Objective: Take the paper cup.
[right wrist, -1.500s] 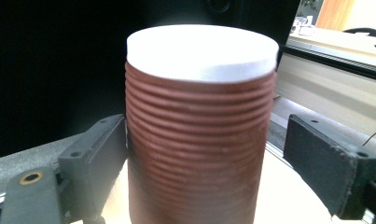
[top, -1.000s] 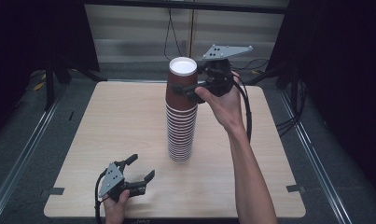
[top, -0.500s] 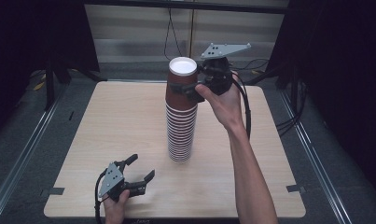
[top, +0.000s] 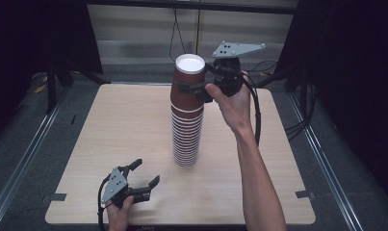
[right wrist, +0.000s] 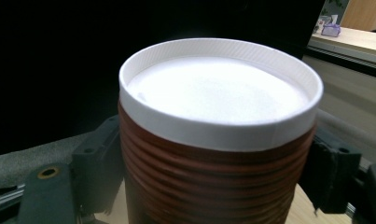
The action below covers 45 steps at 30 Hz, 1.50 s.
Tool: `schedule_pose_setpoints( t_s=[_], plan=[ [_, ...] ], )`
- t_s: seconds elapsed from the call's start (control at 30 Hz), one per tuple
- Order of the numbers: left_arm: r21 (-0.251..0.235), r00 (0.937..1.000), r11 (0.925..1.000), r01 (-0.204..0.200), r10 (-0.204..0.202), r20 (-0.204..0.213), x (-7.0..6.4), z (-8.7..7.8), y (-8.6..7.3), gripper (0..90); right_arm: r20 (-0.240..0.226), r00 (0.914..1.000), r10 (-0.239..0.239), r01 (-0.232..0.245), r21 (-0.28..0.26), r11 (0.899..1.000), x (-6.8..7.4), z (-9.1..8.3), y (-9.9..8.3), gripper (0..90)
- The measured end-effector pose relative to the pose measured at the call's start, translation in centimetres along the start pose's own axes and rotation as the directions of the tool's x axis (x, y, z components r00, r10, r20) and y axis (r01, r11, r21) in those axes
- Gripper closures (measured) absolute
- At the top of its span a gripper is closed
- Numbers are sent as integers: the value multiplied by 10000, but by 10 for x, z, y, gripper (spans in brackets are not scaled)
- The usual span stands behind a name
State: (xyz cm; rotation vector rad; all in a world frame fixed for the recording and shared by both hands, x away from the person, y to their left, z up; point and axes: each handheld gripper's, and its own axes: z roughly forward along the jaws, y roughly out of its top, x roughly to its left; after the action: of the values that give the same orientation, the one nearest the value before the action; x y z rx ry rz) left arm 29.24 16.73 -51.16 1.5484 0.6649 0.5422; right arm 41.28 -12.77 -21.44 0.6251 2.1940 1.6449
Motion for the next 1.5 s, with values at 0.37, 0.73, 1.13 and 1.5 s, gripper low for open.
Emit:
schedule_pose_setpoints(
  t_s=[0.37,0.73,1.13,1.5],
  plan=[
    [12,10000,10000,0,0,-13,0,0,0,157,-142,9999,56,-65,-645,9979,0,-5,0,202],
    [-14,10000,10000,6,-6,10,0,0,0,156,-241,9997,81,-107,-1102,9938,-1,-10,4,203],
    [-44,10000,10000,19,-19,6,0,0,0,156,-418,9989,214,-290,-1931,9808,-2,-18,9,205],
    [-32,10000,10000,-15,15,-5,0,0,0,156,-382,9992,84,-173,-2380,9711,-1,-26,13,205]
  ],
)
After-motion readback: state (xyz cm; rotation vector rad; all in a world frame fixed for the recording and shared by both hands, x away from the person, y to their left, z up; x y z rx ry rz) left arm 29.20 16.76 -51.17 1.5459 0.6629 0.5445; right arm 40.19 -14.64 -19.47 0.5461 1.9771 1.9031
